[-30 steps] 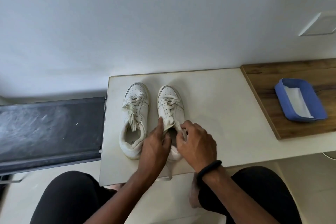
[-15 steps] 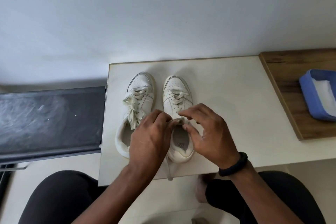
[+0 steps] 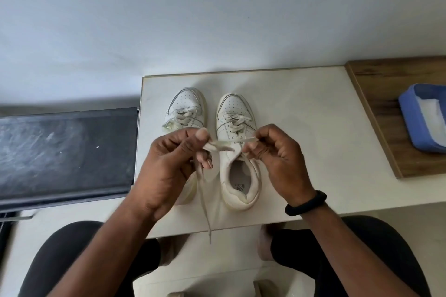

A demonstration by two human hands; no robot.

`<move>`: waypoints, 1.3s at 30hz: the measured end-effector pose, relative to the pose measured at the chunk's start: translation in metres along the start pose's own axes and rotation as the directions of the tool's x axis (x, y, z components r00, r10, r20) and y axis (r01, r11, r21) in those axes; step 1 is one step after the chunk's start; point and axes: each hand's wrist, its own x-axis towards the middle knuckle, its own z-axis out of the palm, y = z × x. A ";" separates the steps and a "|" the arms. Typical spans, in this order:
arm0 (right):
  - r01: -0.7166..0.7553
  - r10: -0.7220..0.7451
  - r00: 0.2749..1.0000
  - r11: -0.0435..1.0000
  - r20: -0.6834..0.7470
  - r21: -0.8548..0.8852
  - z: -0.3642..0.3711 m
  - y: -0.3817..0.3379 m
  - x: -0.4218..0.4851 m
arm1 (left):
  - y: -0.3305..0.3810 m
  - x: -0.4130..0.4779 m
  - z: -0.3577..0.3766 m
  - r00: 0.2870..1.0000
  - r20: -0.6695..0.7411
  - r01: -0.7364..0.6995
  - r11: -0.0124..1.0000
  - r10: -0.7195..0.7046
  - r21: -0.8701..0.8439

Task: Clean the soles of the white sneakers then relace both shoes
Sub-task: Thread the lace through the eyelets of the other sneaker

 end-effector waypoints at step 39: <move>-0.492 0.496 0.853 0.658 -0.164 -0.570 -0.014 0.018 0.017 | -0.061 0.021 0.043 0.943 -0.329 0.235 0.597 0.052 0.767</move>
